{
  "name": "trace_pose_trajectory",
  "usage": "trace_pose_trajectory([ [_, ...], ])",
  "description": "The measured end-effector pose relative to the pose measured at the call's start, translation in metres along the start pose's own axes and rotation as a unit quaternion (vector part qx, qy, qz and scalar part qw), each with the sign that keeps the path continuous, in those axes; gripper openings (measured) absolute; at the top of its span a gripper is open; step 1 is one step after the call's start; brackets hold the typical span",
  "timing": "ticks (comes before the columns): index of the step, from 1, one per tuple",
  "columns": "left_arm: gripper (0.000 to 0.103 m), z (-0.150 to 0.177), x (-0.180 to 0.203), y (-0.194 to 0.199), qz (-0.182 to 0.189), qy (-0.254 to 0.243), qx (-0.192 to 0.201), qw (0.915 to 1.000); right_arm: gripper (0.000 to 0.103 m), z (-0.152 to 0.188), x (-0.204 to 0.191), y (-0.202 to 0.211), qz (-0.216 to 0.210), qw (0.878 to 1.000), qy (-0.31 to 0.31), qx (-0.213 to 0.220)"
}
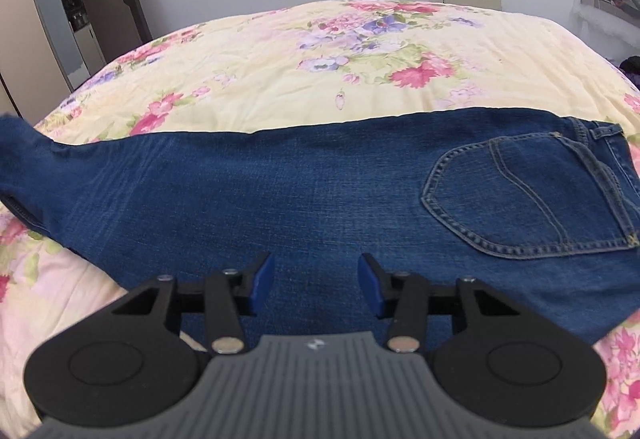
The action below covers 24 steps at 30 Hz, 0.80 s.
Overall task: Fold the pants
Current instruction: 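Grasp the tagged leg hem with the left gripper and lift it, then carry the leg hem with the left gripper toward the waistband and lower it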
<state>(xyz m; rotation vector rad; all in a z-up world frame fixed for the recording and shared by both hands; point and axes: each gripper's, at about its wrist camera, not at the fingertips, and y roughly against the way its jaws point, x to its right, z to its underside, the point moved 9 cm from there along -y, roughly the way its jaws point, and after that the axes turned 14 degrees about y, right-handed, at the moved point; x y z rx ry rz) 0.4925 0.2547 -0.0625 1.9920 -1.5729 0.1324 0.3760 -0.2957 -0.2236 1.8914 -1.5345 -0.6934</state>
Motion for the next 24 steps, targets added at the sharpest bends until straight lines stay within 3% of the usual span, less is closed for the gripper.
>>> trace_pose_trajectory([
  [4,0.005,0.035,0.107,0.035,0.030,-0.125,0.037,0.9910,0.044,0.006,0.005,0.016,-0.017,1.000,-0.002,0.007],
  [7,0.005,0.081,0.177,0.054,0.059,-0.217,0.040,0.9737,0.044,0.012,0.014,0.026,-0.020,1.000,-0.017,0.013],
  [10,0.005,0.144,0.236,0.066,0.090,-0.295,0.018,0.9511,0.044,0.020,0.030,0.031,-0.026,0.998,-0.048,0.025],
  [13,0.005,0.229,0.275,0.072,0.121,-0.377,-0.027,0.9179,0.044,0.032,0.050,0.030,-0.037,0.994,-0.098,0.030],
  [17,0.005,0.344,0.287,0.083,0.149,-0.489,-0.102,0.8532,0.043,0.053,0.069,0.021,-0.064,0.985,-0.159,0.026],
  [19,0.005,0.385,0.275,0.087,0.138,-0.533,-0.130,0.8248,0.041,0.061,0.073,0.018,-0.075,0.982,-0.172,0.029],
  [22,0.008,0.412,0.253,0.084,0.124,-0.554,-0.209,0.7962,0.043,0.061,0.074,0.017,-0.090,0.979,-0.180,0.035],
  [24,0.011,0.413,0.245,0.081,0.128,-0.551,-0.243,0.7885,0.044,0.060,0.072,0.015,-0.102,0.977,-0.183,0.037],
])
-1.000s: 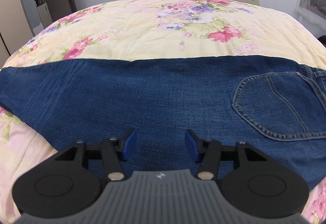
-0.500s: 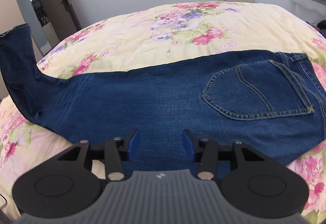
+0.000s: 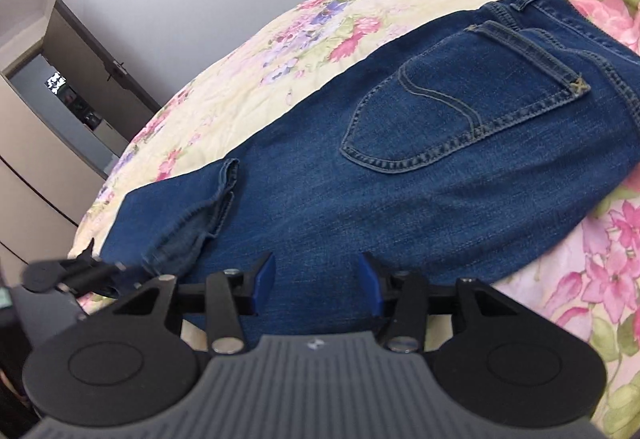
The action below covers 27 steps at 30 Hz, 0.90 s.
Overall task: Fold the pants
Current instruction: 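Carry the leg hem with the left gripper toward the waistband and lower it, then grasp the folded leg edge with the right gripper and lift it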
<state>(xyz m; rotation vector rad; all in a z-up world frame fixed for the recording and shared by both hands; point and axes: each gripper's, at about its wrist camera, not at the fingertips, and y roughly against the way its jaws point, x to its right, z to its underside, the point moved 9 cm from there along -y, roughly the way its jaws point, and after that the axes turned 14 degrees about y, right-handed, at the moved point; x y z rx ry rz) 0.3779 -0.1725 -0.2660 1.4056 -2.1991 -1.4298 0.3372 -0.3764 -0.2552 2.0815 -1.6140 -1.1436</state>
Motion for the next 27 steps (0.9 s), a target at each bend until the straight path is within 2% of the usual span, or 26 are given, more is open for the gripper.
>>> trace_pose_trajectory([
  [2,0.014,-0.001,-0.008,0.000,0.027,0.025,-0.016,0.9992,0.044,0.000,-0.004,-0.004,-0.010,1.000,0.001,-0.002],
  [4,0.028,-0.004,-0.016,-0.001,0.072,0.065,-0.035,0.9946,0.044,-0.002,-0.010,-0.008,-0.018,1.000,0.003,-0.003],
  [5,0.033,-0.004,-0.018,-0.001,0.099,0.084,-0.044,0.9905,0.044,-0.003,-0.012,-0.009,-0.024,1.000,0.003,-0.003],
  [6,0.043,-0.004,-0.021,0.002,0.131,0.104,-0.051,0.9846,0.044,-0.004,-0.014,-0.010,-0.031,1.000,0.001,-0.003],
  [7,0.049,-0.003,-0.021,0.008,0.162,0.123,-0.055,0.9774,0.045,-0.004,-0.017,-0.012,-0.040,0.999,-0.002,-0.004],
  [9,0.050,-0.005,-0.026,0.019,0.197,0.152,-0.044,0.9675,0.051,-0.004,-0.022,-0.015,-0.057,0.998,-0.012,-0.008],
  [11,0.051,-0.006,-0.034,0.031,0.212,0.175,-0.024,0.9611,0.061,-0.006,-0.029,-0.021,-0.072,0.997,-0.023,-0.014],
  [13,0.051,-0.005,-0.043,0.038,0.221,0.197,-0.010,0.9550,0.061,-0.011,-0.038,-0.031,-0.095,0.995,-0.038,-0.022],
  [17,0.051,-0.005,-0.078,0.040,0.164,0.241,0.014,0.9566,0.062,-0.023,-0.060,-0.060,-0.151,0.984,-0.081,-0.049],
  [20,0.051,-0.001,-0.114,0.032,0.077,0.281,0.029,0.9562,0.065,-0.031,-0.077,-0.085,-0.169,0.978,-0.098,-0.071],
  [23,0.051,0.008,-0.135,0.024,0.036,0.316,0.040,0.9471,0.068,-0.033,-0.088,-0.111,-0.173,0.974,-0.113,-0.092],
  [27,0.051,0.022,-0.150,0.006,0.023,0.365,0.046,0.9296,0.066,-0.033,-0.086,-0.141,-0.166,0.970,-0.135,-0.114],
])
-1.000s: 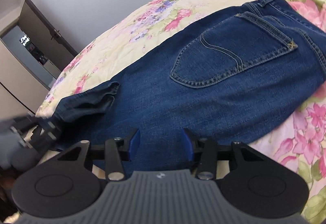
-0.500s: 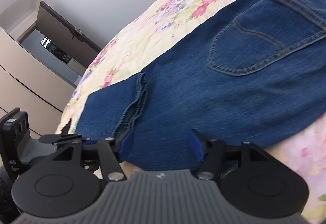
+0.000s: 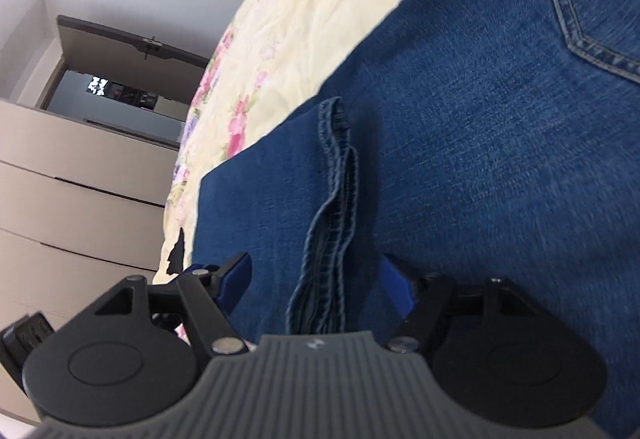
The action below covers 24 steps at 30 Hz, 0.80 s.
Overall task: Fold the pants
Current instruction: 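Grasp the folded leg edge with the right gripper and lift it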
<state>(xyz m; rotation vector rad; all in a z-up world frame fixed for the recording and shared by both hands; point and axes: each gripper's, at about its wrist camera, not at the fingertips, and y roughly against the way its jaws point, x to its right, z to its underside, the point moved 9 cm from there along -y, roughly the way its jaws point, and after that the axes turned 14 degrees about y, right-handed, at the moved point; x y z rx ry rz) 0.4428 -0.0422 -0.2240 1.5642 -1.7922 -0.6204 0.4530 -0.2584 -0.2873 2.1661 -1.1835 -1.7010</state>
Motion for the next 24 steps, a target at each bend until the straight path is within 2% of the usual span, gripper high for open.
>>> trace_pose_trajectory([
  [4,0.050,-0.006,-0.020,-0.006,0.004,0.030,0.003,0.9995,0.055,-0.006,0.004,-0.019,-0.019,0.999,-0.022,-0.012],
  [6,0.050,-0.011,-0.025,-0.006,0.012,0.047,0.009,0.9988,0.045,-0.005,0.007,-0.031,-0.029,0.999,-0.029,-0.024],
  [8,0.050,-0.014,-0.028,-0.005,0.023,0.059,0.015,0.9979,0.026,-0.003,0.011,-0.042,-0.036,0.998,-0.041,-0.030],
  [11,0.050,-0.016,-0.031,-0.006,0.029,0.064,0.017,0.9974,0.012,0.003,0.021,-0.046,-0.058,0.995,-0.080,-0.030],
  [15,0.050,-0.018,-0.038,-0.005,0.027,0.081,0.020,0.9962,0.008,0.003,0.018,-0.039,-0.068,0.993,-0.089,-0.030],
  [17,0.045,-0.022,-0.045,0.000,0.015,0.089,0.033,0.9954,0.002,-0.001,0.008,-0.033,-0.060,0.995,-0.071,-0.027],
  [19,0.044,-0.031,-0.051,0.015,-0.003,0.085,0.063,0.9944,0.001,-0.008,-0.007,-0.024,-0.042,0.998,-0.037,-0.024],
  [22,0.044,-0.046,-0.062,0.039,-0.022,0.078,0.088,0.9928,0.001,-0.026,-0.050,-0.006,0.000,0.999,0.047,-0.021],
  [24,0.044,-0.053,-0.075,0.052,-0.030,0.089,0.092,0.9913,0.001,-0.040,-0.085,0.007,0.015,0.996,0.091,-0.017],
])
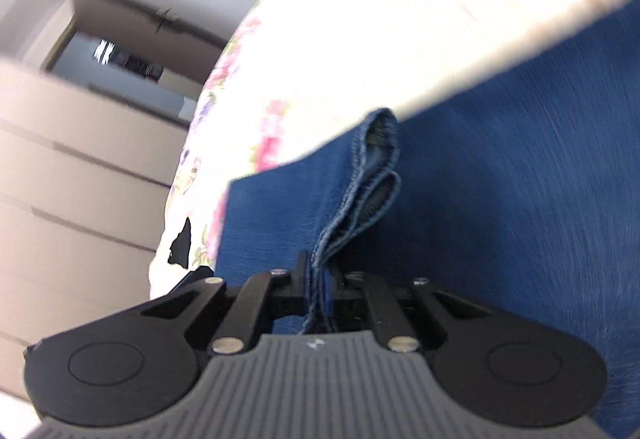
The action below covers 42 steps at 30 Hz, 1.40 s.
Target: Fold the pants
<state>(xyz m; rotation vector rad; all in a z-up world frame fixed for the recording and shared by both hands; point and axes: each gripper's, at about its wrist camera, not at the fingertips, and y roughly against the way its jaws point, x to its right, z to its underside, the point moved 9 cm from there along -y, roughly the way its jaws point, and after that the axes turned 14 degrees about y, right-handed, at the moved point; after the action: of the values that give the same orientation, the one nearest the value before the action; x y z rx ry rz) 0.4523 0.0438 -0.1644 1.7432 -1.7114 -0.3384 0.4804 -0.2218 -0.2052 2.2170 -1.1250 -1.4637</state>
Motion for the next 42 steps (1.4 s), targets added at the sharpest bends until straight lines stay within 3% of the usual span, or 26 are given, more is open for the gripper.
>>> trace_pose_trajectory([
  [4,0.044,-0.014,-0.024,0.026,-0.004,0.024,0.011,0.9996,0.001,-0.047,-0.063,0.040,0.020,0.997,0.066,0.020],
  [9,0.044,-0.009,-0.032,0.049,0.016,0.011,0.005,0.9998,0.001,-0.093,-0.117,0.112,0.064,0.988,0.128,0.051],
  [14,0.045,0.016,-0.017,0.049,0.037,-0.033,-0.023,0.9985,0.001,-0.125,-0.129,0.193,0.119,0.978,0.151,0.080],
  [18,0.046,0.030,0.001,0.045,0.040,-0.070,-0.032,0.9962,0.001,-0.139,-0.109,0.254,0.165,0.972,0.136,0.095],
  [23,0.047,0.044,0.031,0.036,0.049,-0.109,-0.042,0.9920,0.001,-0.138,-0.060,0.312,0.204,0.967,0.106,0.108],
  [30,0.047,0.062,0.072,0.014,0.058,-0.142,-0.059,0.9864,0.001,-0.126,0.056,0.352,0.231,0.967,0.048,0.098],
  [38,0.047,0.082,0.095,-0.009,0.047,-0.174,-0.077,0.9805,0.001,-0.078,0.231,0.339,0.268,0.960,-0.043,0.062],
  [42,0.047,0.088,0.097,-0.015,0.037,-0.173,-0.086,0.9806,0.000,-0.054,0.296,0.312,0.272,0.959,-0.074,0.041],
])
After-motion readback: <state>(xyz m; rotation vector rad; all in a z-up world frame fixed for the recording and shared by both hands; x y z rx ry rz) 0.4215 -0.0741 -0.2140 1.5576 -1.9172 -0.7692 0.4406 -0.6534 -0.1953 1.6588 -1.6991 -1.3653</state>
